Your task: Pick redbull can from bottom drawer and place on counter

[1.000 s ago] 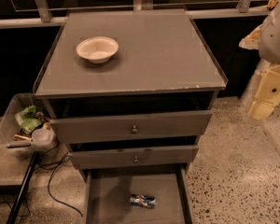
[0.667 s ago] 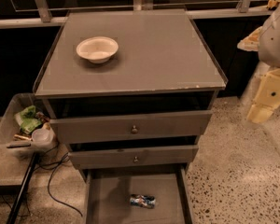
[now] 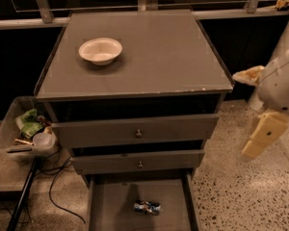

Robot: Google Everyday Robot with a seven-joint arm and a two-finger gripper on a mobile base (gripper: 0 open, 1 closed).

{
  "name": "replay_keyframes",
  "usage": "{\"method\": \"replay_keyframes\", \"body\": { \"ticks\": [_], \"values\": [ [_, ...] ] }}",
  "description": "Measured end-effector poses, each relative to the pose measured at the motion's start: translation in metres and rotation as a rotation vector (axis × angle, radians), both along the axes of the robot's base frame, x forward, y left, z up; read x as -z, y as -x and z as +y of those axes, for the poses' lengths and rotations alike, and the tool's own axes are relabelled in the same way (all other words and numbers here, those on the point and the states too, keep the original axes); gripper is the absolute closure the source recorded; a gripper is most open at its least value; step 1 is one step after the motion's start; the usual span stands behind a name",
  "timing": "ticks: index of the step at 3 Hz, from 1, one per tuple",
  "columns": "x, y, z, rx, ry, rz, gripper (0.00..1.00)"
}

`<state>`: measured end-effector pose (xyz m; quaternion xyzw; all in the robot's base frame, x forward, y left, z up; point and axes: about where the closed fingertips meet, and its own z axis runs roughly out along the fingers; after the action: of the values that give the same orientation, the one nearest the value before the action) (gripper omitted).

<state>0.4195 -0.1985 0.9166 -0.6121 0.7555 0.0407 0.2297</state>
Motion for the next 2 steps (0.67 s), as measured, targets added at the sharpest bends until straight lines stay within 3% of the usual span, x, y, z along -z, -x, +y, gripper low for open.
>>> {"method": "replay_keyframes", "body": {
  "ticks": [1,2],
  "values": [
    [0.054,-0.002,-0.001,0.007,-0.076,-0.019,0.00],
    [0.121,-0.001,-0.003,0.043,-0.068,-0.010,0.00]
  ]
}}
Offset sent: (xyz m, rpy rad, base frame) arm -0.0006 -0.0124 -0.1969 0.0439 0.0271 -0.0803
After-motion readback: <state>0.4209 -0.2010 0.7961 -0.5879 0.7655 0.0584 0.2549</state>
